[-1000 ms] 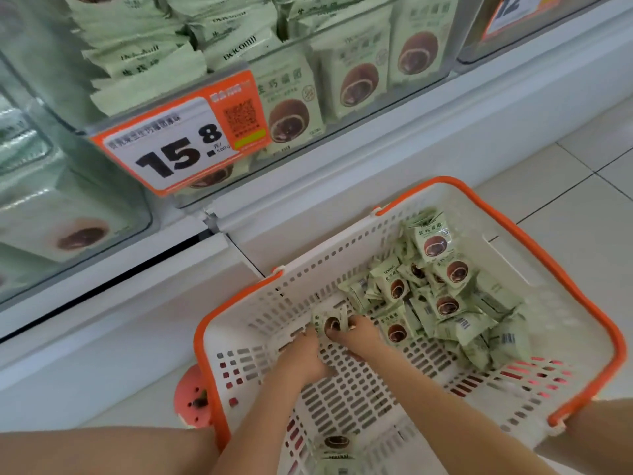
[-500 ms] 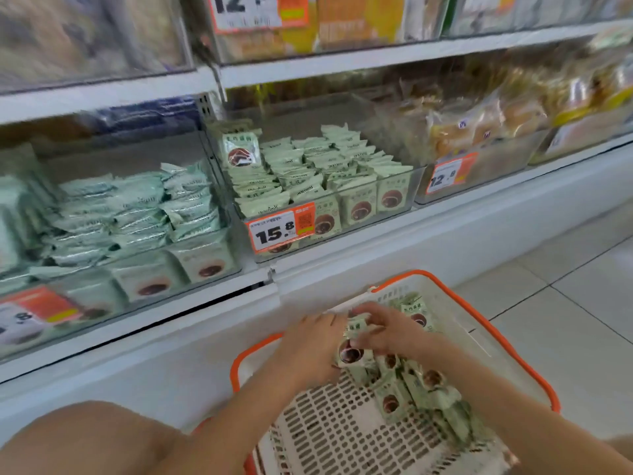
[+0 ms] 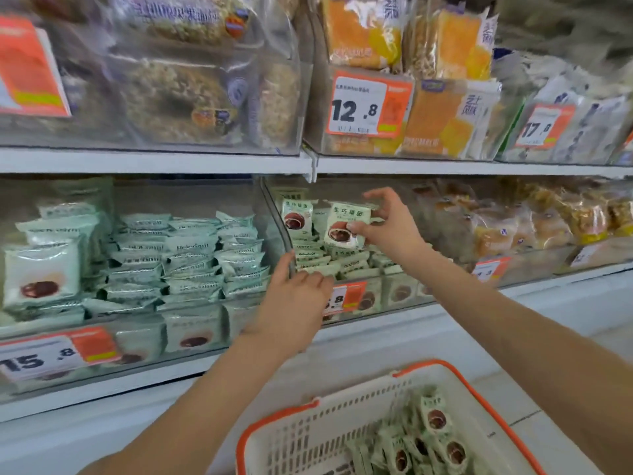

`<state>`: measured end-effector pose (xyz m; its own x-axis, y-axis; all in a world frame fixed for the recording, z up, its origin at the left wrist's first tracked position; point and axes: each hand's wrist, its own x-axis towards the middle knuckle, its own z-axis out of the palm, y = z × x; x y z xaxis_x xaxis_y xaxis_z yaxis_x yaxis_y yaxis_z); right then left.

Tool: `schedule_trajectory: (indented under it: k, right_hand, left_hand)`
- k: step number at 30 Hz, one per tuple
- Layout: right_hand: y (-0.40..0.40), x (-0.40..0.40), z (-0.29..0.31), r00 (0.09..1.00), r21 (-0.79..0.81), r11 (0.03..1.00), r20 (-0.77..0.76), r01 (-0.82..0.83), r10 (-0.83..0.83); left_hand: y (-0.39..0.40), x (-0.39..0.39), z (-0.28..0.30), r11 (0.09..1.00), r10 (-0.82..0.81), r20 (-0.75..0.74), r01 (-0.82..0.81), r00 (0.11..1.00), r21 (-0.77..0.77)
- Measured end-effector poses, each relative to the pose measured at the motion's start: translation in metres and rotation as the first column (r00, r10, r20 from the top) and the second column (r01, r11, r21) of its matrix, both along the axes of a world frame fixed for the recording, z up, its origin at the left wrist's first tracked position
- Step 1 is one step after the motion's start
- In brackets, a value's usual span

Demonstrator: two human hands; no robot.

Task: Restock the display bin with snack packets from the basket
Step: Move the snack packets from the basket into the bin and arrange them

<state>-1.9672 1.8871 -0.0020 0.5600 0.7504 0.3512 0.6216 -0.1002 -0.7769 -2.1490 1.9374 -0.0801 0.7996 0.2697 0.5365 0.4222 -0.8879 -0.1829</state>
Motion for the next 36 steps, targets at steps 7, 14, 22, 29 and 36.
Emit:
schedule_trajectory:
  k: [7, 14, 22, 29, 36]
  right_hand:
    - [0.098, -0.007, -0.037, 0.992, -0.02, 1.0, -0.127, 0.0, -0.003]
    - [0.111, -0.006, -0.055, 0.995, -0.011, 0.999, -0.081, 0.053, -0.054]
    - [0.077, -0.007, -0.046, 0.987, 0.062, 0.991, -0.113, 0.123, -0.115]
    - [-0.058, -0.009, -0.068, 0.944, 0.501, 0.803, -0.102, 0.323, -0.315]
    - [-0.18, -0.026, -0.231, 0.811, -0.071, 0.849, -0.264, 0.523, -0.522]
  left_hand:
    - [0.008, 0.0, 0.003, 0.999, -0.039, -0.011, 0.039, 0.999, -0.004]
    - [0.007, 0.003, 0.008, 1.0, -0.021, -0.028, 0.02, 0.999, -0.021]
    - [0.003, -0.001, 0.001, 0.998, -0.061, -0.015, 0.061, 0.998, -0.009]
    - [-0.041, 0.01, -0.022, 0.94, -0.298, 0.031, 0.288, 0.954, 0.182]
    - [-0.095, 0.02, -0.14, 0.882, -0.464, -0.47, 0.442, 0.751, -0.164]
